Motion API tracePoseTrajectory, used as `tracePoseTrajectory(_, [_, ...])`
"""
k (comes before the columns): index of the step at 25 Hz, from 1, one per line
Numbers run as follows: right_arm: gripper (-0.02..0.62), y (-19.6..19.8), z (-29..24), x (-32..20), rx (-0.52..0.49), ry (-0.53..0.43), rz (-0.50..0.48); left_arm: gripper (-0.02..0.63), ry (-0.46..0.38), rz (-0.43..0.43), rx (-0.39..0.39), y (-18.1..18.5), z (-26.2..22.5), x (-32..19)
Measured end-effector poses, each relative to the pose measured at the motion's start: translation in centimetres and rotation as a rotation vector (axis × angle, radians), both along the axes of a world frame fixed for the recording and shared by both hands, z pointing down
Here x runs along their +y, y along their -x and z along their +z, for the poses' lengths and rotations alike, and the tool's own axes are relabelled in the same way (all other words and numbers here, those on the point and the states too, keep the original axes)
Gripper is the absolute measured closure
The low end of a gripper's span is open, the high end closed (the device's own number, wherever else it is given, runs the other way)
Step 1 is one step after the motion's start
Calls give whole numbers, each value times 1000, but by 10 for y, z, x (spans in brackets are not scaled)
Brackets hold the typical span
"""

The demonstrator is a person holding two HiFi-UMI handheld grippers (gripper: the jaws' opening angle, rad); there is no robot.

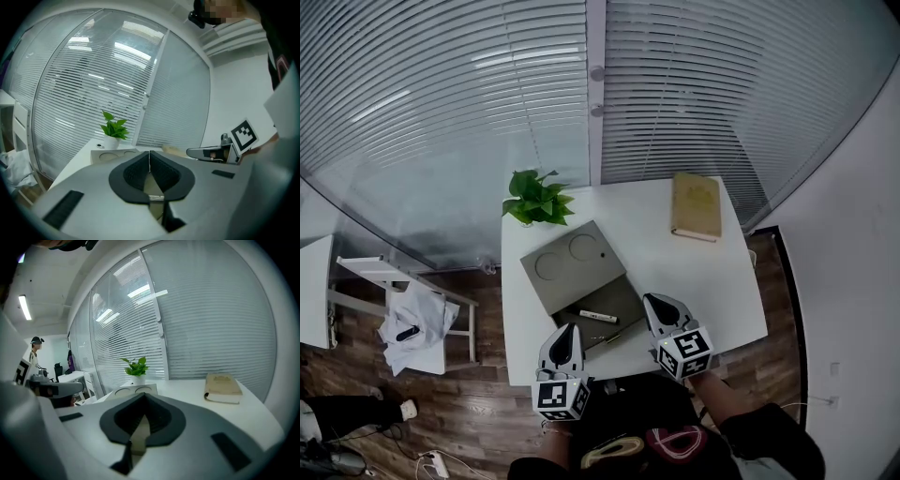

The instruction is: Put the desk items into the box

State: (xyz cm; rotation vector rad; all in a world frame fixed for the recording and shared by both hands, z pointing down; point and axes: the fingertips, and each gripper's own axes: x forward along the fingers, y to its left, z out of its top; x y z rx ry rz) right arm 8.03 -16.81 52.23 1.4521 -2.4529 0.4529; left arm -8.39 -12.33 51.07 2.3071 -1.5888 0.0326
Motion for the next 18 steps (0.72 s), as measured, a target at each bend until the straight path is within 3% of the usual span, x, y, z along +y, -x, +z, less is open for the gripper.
tracePoseTrajectory(18, [588,2,5,4,43,-5,-9,586,12,-11,9,2,5,3])
